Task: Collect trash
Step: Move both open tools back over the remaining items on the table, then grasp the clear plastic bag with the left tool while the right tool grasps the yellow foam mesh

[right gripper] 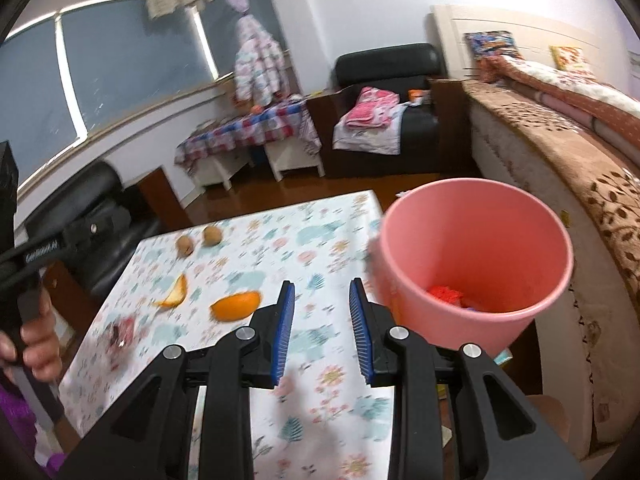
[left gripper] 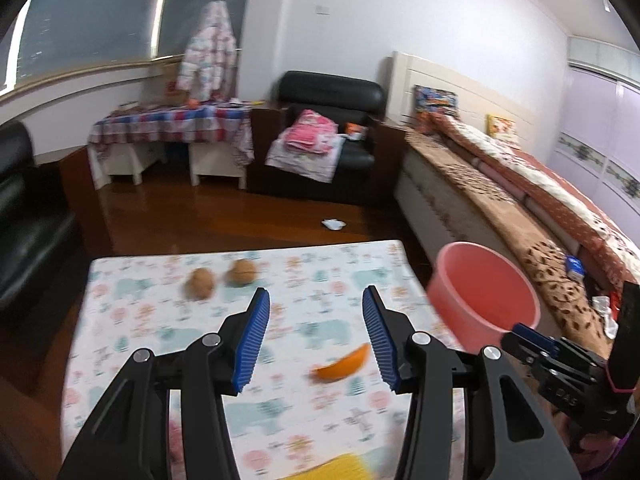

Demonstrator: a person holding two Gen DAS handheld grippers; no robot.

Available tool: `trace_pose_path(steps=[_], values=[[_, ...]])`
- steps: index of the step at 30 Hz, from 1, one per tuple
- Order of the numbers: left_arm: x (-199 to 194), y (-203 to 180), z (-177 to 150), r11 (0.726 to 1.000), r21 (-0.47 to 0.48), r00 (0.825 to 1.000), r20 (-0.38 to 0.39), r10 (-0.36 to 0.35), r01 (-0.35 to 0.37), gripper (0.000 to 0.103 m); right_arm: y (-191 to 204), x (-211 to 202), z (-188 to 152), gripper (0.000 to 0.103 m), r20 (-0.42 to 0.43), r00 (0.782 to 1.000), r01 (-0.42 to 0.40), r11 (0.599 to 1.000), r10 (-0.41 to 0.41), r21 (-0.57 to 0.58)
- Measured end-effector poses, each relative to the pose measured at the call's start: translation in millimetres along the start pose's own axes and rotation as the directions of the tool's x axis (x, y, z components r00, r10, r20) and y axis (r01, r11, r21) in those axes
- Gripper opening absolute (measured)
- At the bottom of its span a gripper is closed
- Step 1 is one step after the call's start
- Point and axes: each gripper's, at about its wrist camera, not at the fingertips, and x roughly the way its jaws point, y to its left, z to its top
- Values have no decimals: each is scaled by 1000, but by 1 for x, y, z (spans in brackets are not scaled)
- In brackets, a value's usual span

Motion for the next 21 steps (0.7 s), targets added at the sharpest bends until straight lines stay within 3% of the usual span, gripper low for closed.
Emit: trace_pose_path(steps=[8, 15, 18, 21], values=[[-23, 71, -31, 985, -93, 988, -58, 141, -146, 48, 43, 14, -18, 29, -127, 981, -158, 981, 144, -113], [-36, 127, -72, 947, -181, 959, -150, 242, -267, 48, 78, 32, -40, 29, -286, 918, -325, 934, 274, -147], [-36, 142, -91, 930, -222, 947, -197, 252, -293, 48, 90, 38, -46, 29, -334, 888, -380, 914, 318, -142], [-35, 154, -106, 919, -270, 945, -236, 226, -287, 48, 99, 44, -48, 39, -365, 865, -418, 898, 345, -140]])
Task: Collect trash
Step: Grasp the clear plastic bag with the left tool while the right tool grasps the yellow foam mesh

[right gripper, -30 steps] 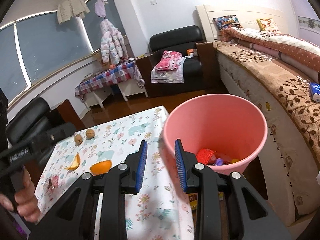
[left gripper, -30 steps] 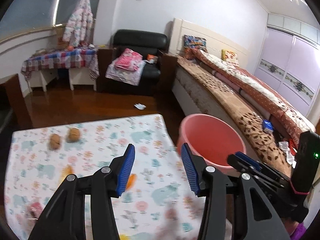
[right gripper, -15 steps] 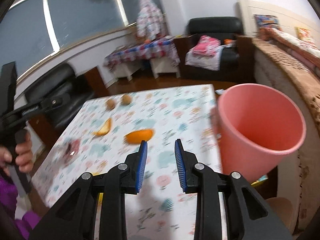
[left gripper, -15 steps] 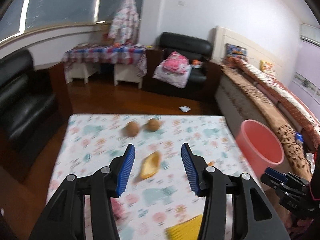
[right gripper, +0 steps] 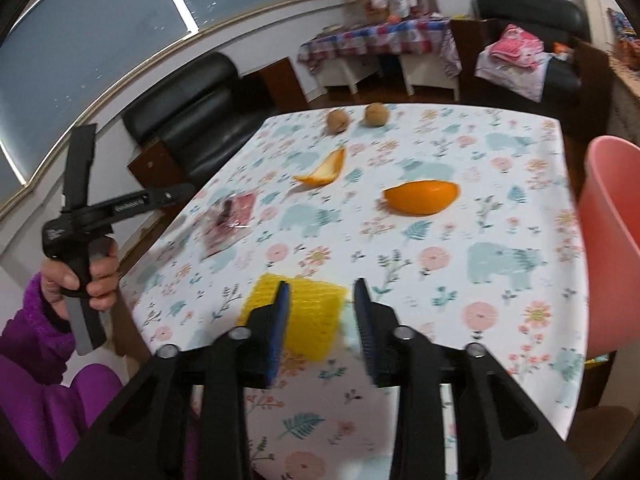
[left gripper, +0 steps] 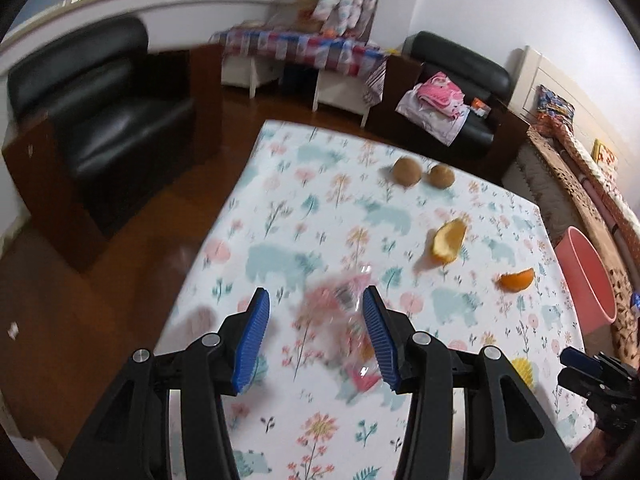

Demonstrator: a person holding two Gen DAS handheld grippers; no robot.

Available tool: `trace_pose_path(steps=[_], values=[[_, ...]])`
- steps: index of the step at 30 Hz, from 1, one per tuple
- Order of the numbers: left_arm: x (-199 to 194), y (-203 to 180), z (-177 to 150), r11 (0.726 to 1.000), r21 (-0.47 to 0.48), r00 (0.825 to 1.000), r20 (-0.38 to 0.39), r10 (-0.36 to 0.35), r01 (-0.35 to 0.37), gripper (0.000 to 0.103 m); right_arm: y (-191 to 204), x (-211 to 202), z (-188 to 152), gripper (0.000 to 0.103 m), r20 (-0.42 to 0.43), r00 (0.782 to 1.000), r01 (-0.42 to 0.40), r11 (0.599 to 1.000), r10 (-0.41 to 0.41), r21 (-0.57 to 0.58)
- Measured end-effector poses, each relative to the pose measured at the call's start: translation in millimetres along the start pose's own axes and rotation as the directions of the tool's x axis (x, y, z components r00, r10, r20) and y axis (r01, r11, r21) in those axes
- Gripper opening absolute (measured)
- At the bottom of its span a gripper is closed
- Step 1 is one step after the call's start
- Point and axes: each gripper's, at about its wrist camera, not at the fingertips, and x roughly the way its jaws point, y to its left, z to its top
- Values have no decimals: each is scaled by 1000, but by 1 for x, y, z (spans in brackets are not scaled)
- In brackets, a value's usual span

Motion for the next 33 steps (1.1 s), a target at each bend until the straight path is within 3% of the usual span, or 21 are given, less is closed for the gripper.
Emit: trace_pose_path(steps=[4, 10, 16, 18, 20, 23, 30, 33], values=[[9, 2, -7, 998, -41, 997, -49, -58, 56, 48, 4, 12, 4, 40, -33, 999, -6, 1000, 5, -12], [29, -15, -14, 996, -20, 990, -112, -88, 86, 48, 10, 30, 12, 40, -68, 998, -7, 999, 4, -44], [33, -26, -12, 996, 29, 992, -100, -79, 82, 48, 15, 52, 12, 40, -120, 993, 6, 997, -16, -79], [35, -27, -11, 995, 33, 991, -102, -91, 95, 38, 15, 53, 12, 40, -119, 993, 7, 997, -16, -79], [35, -29, -9, 991, 35, 987, -103, -123, 127, 19, 15, 54, 12, 40, -120, 993, 11, 997, -20, -83], [33, -35, -7, 989, 61, 989, -77, -129, 134, 10, 9, 52, 13, 40, -106, 994, 30, 997, -38, -70], [31, -41, 2, 986, 68, 988, -41, -148, 150, 6, -8, 54, 12, 40, -117, 992, 43, 999, -43, 0], [32, -40, 8, 987, 51, 988, -32, -151, 152, 6, -3, 53, 8, 40, -141, 990, -9, 1000, 7, -9]])
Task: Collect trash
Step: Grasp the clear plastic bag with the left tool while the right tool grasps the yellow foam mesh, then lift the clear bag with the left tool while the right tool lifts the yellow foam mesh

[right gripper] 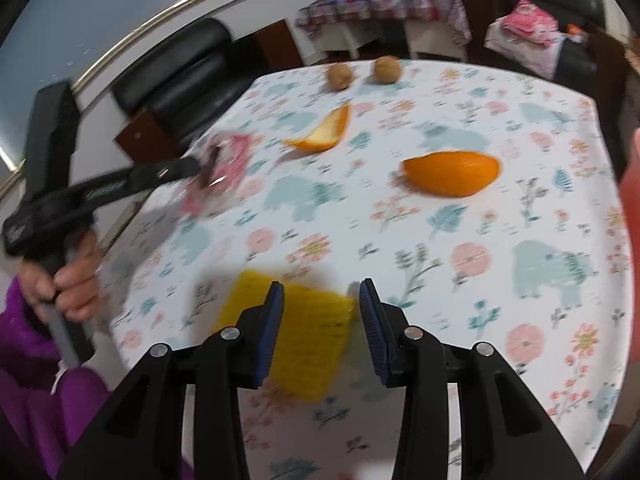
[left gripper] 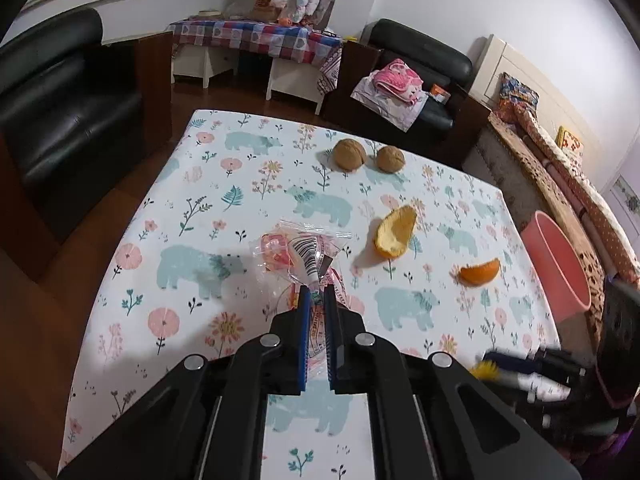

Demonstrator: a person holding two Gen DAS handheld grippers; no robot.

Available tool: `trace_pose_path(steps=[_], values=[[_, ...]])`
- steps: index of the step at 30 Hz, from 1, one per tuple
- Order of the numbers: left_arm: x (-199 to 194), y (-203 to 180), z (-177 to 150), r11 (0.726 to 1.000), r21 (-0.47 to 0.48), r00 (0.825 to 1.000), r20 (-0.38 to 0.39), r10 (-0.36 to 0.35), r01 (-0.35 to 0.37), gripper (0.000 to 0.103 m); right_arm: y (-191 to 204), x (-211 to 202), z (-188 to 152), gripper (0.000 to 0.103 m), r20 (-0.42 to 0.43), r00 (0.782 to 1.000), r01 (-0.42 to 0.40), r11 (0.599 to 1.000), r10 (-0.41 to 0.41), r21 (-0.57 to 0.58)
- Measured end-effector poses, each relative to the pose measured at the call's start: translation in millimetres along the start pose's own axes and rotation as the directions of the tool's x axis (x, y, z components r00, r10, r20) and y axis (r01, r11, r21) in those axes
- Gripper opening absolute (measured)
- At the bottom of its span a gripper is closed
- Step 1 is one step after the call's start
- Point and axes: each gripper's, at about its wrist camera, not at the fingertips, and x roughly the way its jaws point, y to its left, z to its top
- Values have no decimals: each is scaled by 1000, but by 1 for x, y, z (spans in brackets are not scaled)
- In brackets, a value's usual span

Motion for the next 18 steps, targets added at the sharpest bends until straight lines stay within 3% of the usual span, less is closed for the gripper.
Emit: trace_pose_path(steps=[1, 2, 5, 9, 11, 14, 18], values=[[1, 0, 2, 1000, -6, 1000, 0, -2, 2, 6, 3, 0, -1, 36, -7, 1000, -5, 1000, 4, -15], [1, 1, 1, 1000, -7, 1000, 0, -1, 1, 6, 6, 0, -2, 22, -7, 1000, 4, 999, -4, -32], [2, 1, 2, 1000, -9, 1000, -1, -4, 4, 6, 9, -5, -4, 15, 13, 1000, 22, 998, -22, -51], [3, 1, 2, 1000, -16, 1000, 1, -14, 15, 6, -8, -25, -4, 14, 91, 990, 104, 993, -109, 51], [3, 2, 3, 1000, -18, 1000, 4, -17, 17, 6, -23, -37, -4, 14, 132, 974, 165, 975, -185, 149], [3, 1, 4, 1000, -12, 1000, 9, -15, 16, 6, -52, -58, -7, 14, 169, 931, 256, 909, -324, 330], [4, 0, 4, 1000, -8, 1000, 6, -22, 22, 6, -63, -65, -10, 16, 161, 922, 269, 881, -352, 390]])
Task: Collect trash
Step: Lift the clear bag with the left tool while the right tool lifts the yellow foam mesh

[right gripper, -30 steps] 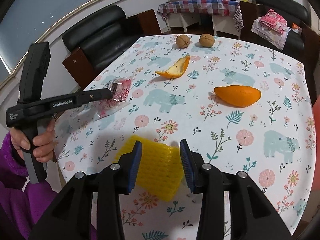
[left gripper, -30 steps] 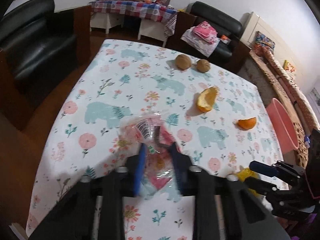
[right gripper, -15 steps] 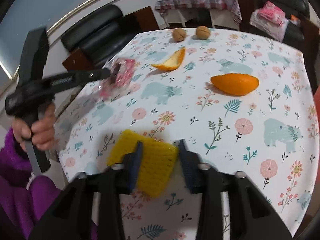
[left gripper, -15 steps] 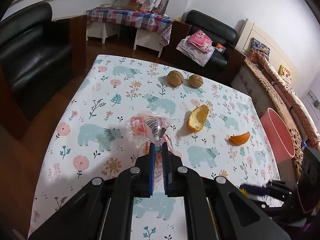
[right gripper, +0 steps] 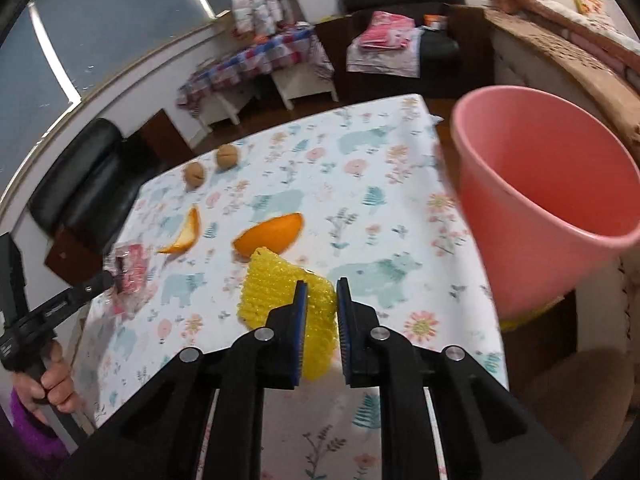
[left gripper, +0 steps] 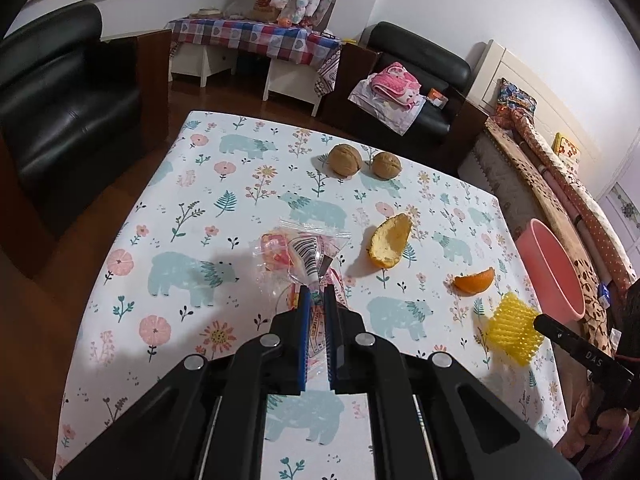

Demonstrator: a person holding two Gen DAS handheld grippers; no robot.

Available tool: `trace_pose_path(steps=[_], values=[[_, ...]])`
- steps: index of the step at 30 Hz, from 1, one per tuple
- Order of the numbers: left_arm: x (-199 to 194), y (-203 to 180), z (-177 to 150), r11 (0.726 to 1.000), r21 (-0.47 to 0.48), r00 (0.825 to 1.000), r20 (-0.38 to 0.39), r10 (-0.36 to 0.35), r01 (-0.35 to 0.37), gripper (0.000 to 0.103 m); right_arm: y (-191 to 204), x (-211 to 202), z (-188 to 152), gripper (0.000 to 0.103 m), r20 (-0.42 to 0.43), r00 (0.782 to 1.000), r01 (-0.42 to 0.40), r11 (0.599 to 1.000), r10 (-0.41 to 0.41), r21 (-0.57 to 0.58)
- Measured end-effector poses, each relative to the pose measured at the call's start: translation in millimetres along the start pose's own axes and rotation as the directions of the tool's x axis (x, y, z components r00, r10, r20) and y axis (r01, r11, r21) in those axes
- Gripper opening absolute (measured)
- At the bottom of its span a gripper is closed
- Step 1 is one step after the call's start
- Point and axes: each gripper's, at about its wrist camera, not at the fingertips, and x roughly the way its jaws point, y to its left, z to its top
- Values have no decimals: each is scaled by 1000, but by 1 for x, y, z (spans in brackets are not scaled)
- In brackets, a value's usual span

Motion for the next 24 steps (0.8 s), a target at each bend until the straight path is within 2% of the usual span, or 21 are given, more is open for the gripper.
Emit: trace_pose_path(steps=[7, 10, 14, 17, 20, 22, 24], values=[[-1, -1, -1, 1000, 2, 1000, 1, 2, -2, 6, 9, -1, -11, 16, -77, 997, -6, 994, -3, -107], [-2, 2, 0, 1000, -3, 1000, 3, 4, -4, 6, 18, -4, -15, 18, -79, 997, 5, 984, -20, -177], [-6, 4, 1, 1000, -5, 1000, 14, 2, -2, 6, 19, -11, -18, 30, -56, 996, 55, 968, -70, -246], [-7, 6, 1, 1000, -5, 1000, 16, -4, 4, 6, 16, -16, -18, 30, -40, 996, 69, 960, -83, -270], [-8, 7, 0, 1000, 3, 1000, 13, -1, 1, 6, 22, -24, -22, 30, -39, 999, 18, 942, -33, -336], [-9, 7, 0, 1000, 6, 1000, 13, 0, 0, 6, 32, -26, -28, 30, -68, 997, -49, 914, 24, -403], [-11, 7, -1, 1000, 9, 1000, 15, 1, -1, 6, 41, -24, -33, 30, -98, 994, -87, 885, 48, -457]])
